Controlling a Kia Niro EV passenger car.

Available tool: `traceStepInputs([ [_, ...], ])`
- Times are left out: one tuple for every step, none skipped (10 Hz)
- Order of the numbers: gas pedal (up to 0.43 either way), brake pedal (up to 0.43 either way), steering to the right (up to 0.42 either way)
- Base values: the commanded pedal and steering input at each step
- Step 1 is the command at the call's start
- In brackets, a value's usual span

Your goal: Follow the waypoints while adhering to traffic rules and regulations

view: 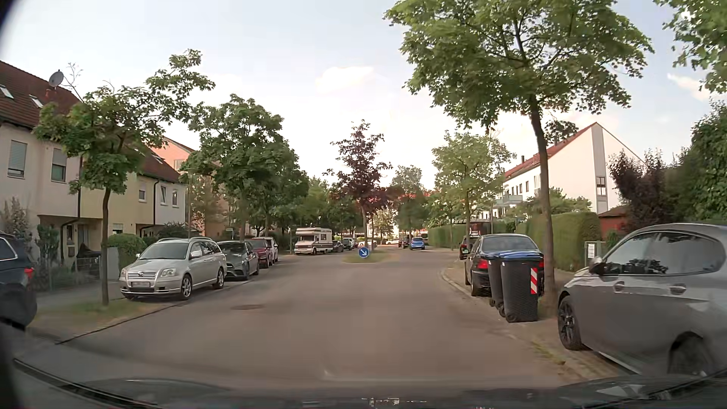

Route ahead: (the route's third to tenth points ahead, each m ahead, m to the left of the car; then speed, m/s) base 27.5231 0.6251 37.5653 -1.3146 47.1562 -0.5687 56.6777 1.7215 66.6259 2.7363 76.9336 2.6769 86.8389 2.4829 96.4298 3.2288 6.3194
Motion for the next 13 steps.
traceStepInputs([
  [0.028, 0.012, 0.005],
  [0.028, 0.018, 0.005],
  [0.028, 0.012, 0.005],
  [0.039, 0.012, 0.005],
  [0.059, 0.018, 0.005],
  [0.059, 0.012, 0.005],
  [0.067, 0.012, 0.005],
  [0.079, 0.012, 0.005],
  [0.087, 0.018, 0.005],
  [0.087, 0.012, 0.005],
  [0.087, 0.018, 0.006],
  [0.087, 0.012, 0.008],
  [0.087, 0.012, 0.008],
])
